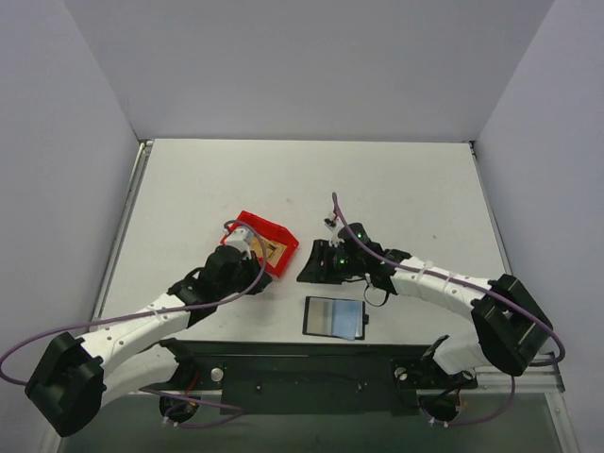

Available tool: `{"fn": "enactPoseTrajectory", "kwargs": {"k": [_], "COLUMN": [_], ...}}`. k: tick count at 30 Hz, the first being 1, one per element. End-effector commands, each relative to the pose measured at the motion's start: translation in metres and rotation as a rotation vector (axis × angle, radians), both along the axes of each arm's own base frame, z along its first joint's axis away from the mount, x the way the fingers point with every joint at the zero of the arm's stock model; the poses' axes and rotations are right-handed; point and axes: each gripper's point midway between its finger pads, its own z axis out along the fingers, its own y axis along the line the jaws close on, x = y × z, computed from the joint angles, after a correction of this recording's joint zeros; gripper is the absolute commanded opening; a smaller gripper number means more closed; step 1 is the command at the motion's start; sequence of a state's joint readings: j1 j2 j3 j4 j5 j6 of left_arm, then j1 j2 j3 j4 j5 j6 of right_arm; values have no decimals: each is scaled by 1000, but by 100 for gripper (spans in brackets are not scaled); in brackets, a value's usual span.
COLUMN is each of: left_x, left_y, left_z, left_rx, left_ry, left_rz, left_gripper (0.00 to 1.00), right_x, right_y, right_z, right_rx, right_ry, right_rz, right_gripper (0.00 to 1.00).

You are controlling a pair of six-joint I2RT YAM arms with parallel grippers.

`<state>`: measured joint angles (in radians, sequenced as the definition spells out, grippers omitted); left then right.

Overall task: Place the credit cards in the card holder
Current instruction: Turn over the card slot in the card holder, then move the storage box to the center of the board.

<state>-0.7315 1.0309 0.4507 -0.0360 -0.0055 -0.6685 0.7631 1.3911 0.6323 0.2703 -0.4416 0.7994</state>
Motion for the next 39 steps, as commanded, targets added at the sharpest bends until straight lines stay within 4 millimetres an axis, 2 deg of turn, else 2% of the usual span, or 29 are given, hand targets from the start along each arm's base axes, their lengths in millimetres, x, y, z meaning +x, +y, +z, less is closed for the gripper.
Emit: {"fn": "enactPoseTrajectory", "kwargs": {"k": [1,3,4,5,9,12,14,21,28,39], "left_x": [27,37,44,46,53,55,56,59,73,98], "left_y": [19,30,35,39,47,50,54,69,71,70], "left_z": [34,40,46,46,48,48,46,31,34,29], "left_rx": [-32,-27,-29,-32,-82,-115,-112,-86,-159,-135], "left_ry": [-57,-53,-55,-40,5,23,36,107,101,103], "left_rz": [108,158,186,209,290,338,367,501,602,674], "left_gripper": [14,24,32,36,49,64,69,72,72,72], "right_x": [47,60,65,67,66,63,61,57,55,54], "right_y": [-11,-12,-12,-12,-10,-11,-12,-18,-27,-40], "right_z": [31,38,42,43,45,44,44,42,42,40], "right_rx": [-96,-83,-76,-71,-61,-62,-62,-62,-60,-61], "right_ry": [-137,-136,-142,-141,-136,-132,-132,-134,-137,-136], "right_rz": [-25,-45,-52,-55,-44,-42,-42,-38,-53,-82], "right_gripper": [42,42,41,41,41,41,41,41,41,41]}}
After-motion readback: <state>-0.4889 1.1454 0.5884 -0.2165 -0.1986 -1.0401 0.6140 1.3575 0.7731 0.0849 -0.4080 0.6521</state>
